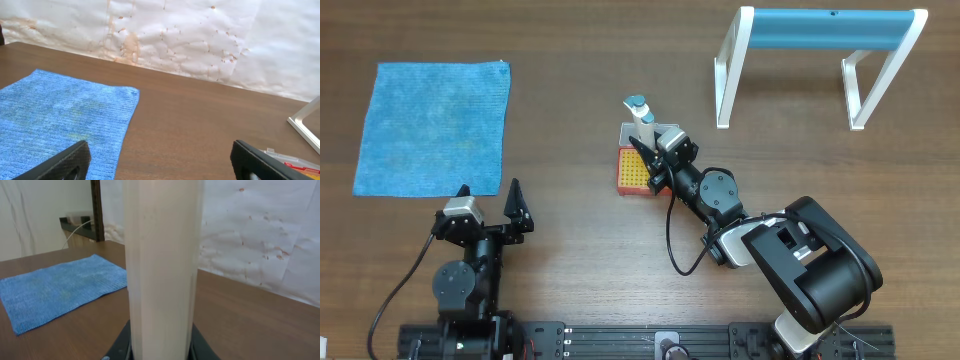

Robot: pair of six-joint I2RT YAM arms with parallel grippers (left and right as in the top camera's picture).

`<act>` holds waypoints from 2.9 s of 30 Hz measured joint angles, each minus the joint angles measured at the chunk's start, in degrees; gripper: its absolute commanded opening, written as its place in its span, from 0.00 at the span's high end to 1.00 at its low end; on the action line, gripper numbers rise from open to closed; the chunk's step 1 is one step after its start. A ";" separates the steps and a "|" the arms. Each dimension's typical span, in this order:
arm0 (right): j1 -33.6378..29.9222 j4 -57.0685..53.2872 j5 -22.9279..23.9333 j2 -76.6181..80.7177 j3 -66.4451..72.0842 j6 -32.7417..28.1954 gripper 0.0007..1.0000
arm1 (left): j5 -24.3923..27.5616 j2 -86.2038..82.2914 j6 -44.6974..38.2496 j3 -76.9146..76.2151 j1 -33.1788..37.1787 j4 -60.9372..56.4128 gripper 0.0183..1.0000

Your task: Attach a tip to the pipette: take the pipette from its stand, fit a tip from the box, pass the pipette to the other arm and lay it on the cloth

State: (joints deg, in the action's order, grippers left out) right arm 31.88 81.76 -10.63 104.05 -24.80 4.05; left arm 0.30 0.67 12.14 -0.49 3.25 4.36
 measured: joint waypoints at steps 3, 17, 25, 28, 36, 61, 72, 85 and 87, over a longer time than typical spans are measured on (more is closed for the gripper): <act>0.00 -1.18 0.00 0.00 0.04 0.02 0.92 | 0.00 0.00 0.00 0.00 0.00 0.00 0.10; -0.37 -1.60 -0.02 0.52 -0.11 0.22 0.92 | 0.00 0.00 0.00 0.00 0.00 -0.02 0.10; -0.37 4.46 -0.02 4.00 0.00 0.26 0.92 | 0.00 0.00 0.00 0.00 0.00 0.00 0.10; -0.37 2.91 0.00 2.78 0.02 0.39 0.92 | 0.00 0.00 0.02 0.00 0.00 0.00 0.10; -0.66 -14.03 0.04 -13.64 -1.62 0.39 0.92 | 0.00 0.00 0.02 0.00 0.00 0.00 0.10; -0.74 -76.61 -2.27 -33.46 -26.03 21.99 0.92 | 2.78 0.00 3.15 0.11 0.00 -1.40 0.10; -0.74 -79.49 -12.15 -33.46 -26.08 35.87 0.92 | 34.67 0.52 82.36 0.07 0.00 -18.73 0.10; -0.63 -76.83 -26.97 -33.46 -26.05 37.27 0.92 | 62.49 56.11 65.85 -36.87 -0.85 -29.66 0.10; -0.63 -74.25 -29.62 -33.48 -26.08 37.31 0.92 | 66.31 64.63 62.62 -41.97 -4.35 -34.53 0.10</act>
State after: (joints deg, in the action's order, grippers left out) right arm 31.24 7.51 -40.25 70.57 -50.87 41.36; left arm 66.61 65.30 74.76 -42.46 -1.10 -30.17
